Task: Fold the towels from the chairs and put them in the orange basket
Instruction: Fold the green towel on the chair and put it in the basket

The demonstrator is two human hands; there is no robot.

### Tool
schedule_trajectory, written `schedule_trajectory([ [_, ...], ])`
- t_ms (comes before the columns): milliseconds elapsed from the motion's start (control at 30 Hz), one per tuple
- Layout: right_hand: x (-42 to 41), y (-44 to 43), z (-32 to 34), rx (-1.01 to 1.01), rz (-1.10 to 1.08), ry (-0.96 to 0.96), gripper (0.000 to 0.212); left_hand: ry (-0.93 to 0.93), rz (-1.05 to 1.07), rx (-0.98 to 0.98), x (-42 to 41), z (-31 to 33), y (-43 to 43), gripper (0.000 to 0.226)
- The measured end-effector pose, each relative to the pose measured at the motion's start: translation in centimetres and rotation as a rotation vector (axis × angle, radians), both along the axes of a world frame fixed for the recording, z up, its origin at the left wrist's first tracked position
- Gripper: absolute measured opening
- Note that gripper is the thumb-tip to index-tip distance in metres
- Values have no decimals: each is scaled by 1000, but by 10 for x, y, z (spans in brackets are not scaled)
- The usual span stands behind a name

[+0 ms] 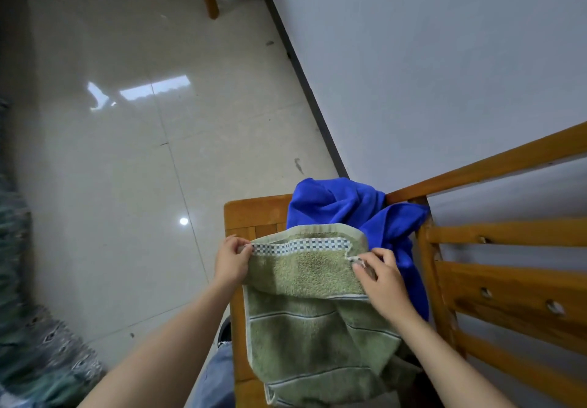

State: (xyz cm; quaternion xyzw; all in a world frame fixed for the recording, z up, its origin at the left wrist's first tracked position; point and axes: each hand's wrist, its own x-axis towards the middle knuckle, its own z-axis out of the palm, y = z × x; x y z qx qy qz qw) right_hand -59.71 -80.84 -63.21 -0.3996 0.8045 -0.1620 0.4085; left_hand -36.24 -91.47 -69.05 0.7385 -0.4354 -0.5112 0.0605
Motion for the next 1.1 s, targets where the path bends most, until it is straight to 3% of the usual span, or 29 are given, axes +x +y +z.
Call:
schedule_trajectory([
  [167, -10, -24, 10, 41, -284, -434, 4, -25, -221, 21, 3, -8, 0, 11],
  [300, -19, -30, 8, 120, -419, -697, 21, -213, -461, 59, 7, -7, 2, 11],
  [367, -21, -29, 3, 77, -560, -696, 24, -199, -444, 94, 9, -7, 4, 16],
  [467, -23, -25, 3, -24, -745, -701, 9, -78, -267, 125, 12, -4, 9, 10],
  [533, -27, -21, 1, -47, -789, -677, 14, -29, -157, 115, 14, -3, 10, 8],
  [733, -34, -24, 4, -76, -793, -676, 15, 96, 31, 196, 21, 5, 14, 11],
  [900, -31, -33, 10, -49, -769, -612, 13, 163, 180, 81, 25, 22, 19, 9],
  [1100, -41, -17, 50, -146, -851, -495, 8, 453, 347, 10, 43, 75, 20, 7],
])
